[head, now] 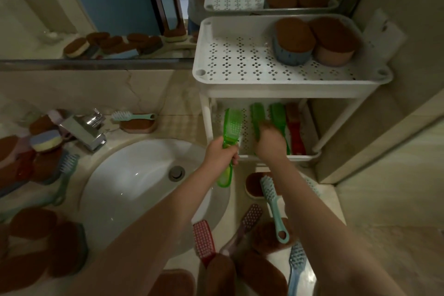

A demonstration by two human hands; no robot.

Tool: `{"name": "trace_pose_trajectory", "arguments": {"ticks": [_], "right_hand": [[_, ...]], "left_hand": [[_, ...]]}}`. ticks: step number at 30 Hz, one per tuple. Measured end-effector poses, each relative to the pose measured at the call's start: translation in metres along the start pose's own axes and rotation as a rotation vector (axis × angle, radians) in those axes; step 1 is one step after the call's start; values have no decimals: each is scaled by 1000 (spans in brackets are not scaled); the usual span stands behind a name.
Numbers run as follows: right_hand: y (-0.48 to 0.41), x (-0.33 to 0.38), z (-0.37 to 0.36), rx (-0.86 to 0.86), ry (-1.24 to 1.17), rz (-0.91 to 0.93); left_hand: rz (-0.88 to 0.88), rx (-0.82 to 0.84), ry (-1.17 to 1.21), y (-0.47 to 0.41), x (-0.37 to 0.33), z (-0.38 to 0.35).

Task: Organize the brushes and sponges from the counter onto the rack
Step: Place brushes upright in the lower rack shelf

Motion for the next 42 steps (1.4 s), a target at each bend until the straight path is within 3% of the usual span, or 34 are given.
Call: {"name": "trace_pose_trajectory", "arguments": {"ticks": [2, 5, 14, 16, 18, 20, 21, 24, 28, 33, 42], "right_hand": [[9, 1, -11, 156, 119, 73], [13, -4, -22, 353, 171, 36], [21, -14, -11, 346, 138, -54], [26, -13, 1, 207, 35, 14], [39, -14, 19, -61, -145, 82], [58, -22, 34, -272, -411, 38], [68, -25, 38, -292, -585, -7], [94, -25, 36, -82, -1104, -131], [123, -34, 20, 123, -1387, -217], [133, -54, 9, 47, -1570, -269], [101, -88, 11, -141, -1692, -560]], "left_hand": [[10, 11, 4, 1, 1, 1], [20, 17, 51, -1, 1, 0], [70, -6, 222, -2, 5, -17], [72, 2, 212, -3, 8, -19], [72, 28, 188, -5, 8, -22], [82, 35, 191, -7, 5, -26], [86, 37, 220, -7, 1, -28], [93, 56, 299, -8, -11, -41], [75, 99, 319, -8, -26, -61], [45, 182, 283, -5, -36, -88], [-125, 141, -319, 0, -14, -66]]}}
Point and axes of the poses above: each hand's wrist, its own y-axis away from the middle knuckle, its own z-axis out of the back of the hand, x = y × z, the point moved 5 cm from there along -y, towards the middle knuckle, and after that the axes turned 8 degrees about x, right-handed, at the moved point
